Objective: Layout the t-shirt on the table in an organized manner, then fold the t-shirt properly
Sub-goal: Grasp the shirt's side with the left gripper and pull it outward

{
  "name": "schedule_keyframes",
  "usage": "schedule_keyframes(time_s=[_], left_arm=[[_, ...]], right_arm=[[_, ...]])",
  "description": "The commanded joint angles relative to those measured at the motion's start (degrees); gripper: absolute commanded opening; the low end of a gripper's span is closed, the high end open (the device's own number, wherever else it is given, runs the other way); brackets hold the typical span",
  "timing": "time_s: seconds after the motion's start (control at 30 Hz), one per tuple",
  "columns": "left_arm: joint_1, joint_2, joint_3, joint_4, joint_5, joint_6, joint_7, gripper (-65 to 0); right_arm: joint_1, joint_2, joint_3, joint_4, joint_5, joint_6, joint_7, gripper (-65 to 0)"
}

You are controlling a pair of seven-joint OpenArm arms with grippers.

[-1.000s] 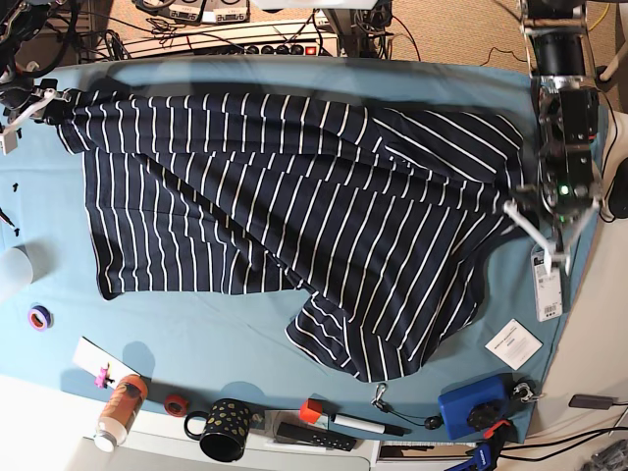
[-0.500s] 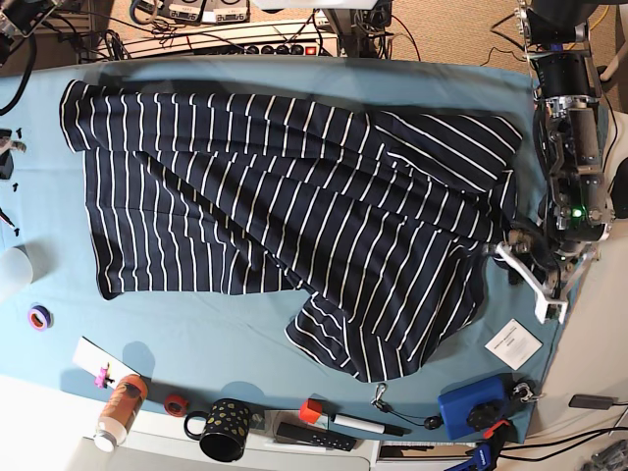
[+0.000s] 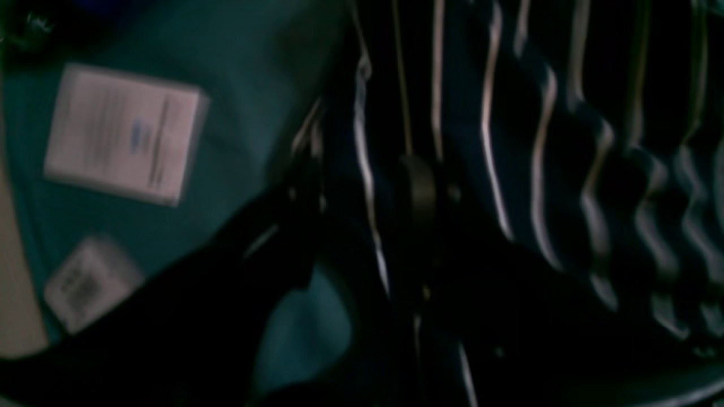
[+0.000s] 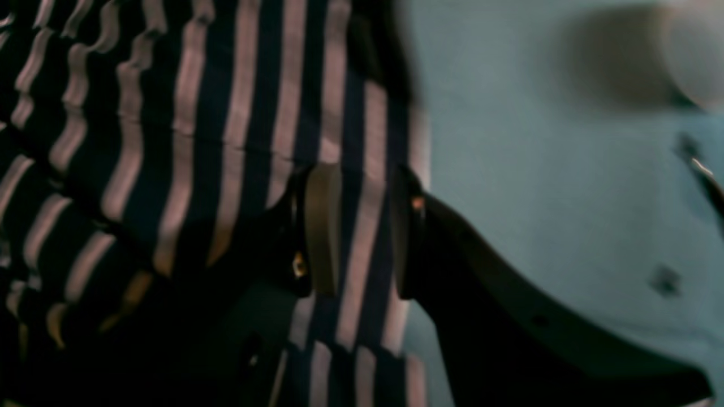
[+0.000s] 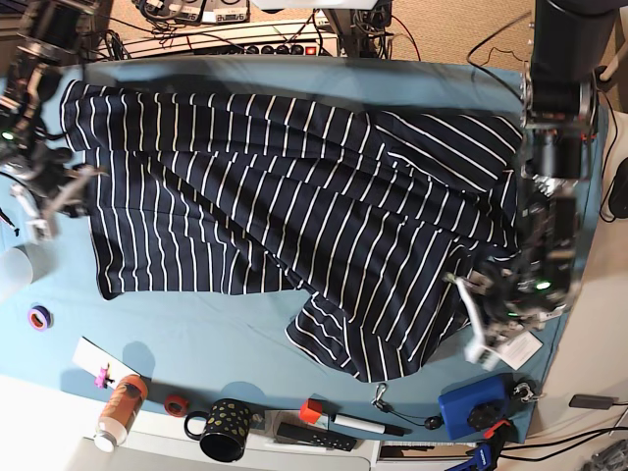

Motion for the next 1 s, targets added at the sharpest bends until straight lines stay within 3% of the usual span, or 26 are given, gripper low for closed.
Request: schedule_keyframes(time_s=[0.0, 0.17, 0.27, 0.43, 0.73, 0.8, 0.93, 0.97], left_arm=[[-3.17, -0.85, 0.87, -0.50, 0.87, 0.46, -2.19, -42.2], [-6.75, -0.83, 4.72, -6.71, 1.99, 0.98, -4.83, -42.2], [-7.74, -0.85, 4.83, -10.01, 4.59, 4.55, -7.82, -42.2], [-8.26, -0.55, 4.83, -16.09, 5.11, 1.70, -8.66, -42.2], [-8.26, -0.48, 4.83, -18.56, 2.32, 1.75, -10.60, -42.4], [-8.26, -0.13, 4.83, -18.58, 1.55, 2.10, -10.82, -46.2], [-8.26, 1.20, 4.83, -19.34, 1.70, 5.03, -12.83, -65.0], [-8.26, 1.38, 4.83, -19.58, 2.10, 6.08, -13.84, -65.0]], right_arm=[[1.29, 0.48, -0.20, 0.72, -0.59, -0.55, 1.29, -49.3], [1.90, -3.48, -0.94, 0.72, -2.40, -0.76, 1.03, -49.3], [1.75, -3.89, -0.94, 0.72, -2.40, -0.79, 0.39, -49.3], [1.75, -3.89, -0.94, 0.72, -2.38, -0.79, -0.15, -49.3], [1.75, -3.89, -0.94, 0.72, -2.36, -0.79, -0.57, -49.3], [1.75, -3.89, -0.94, 0.72, -2.36, -0.79, -0.68, -49.3], [1.77, -3.89, -0.94, 0.72, -2.36, -0.76, -0.70, -49.3], [1.75, -3.89, -0.94, 0.72, -2.36, -0.76, -0.85, -49.3]])
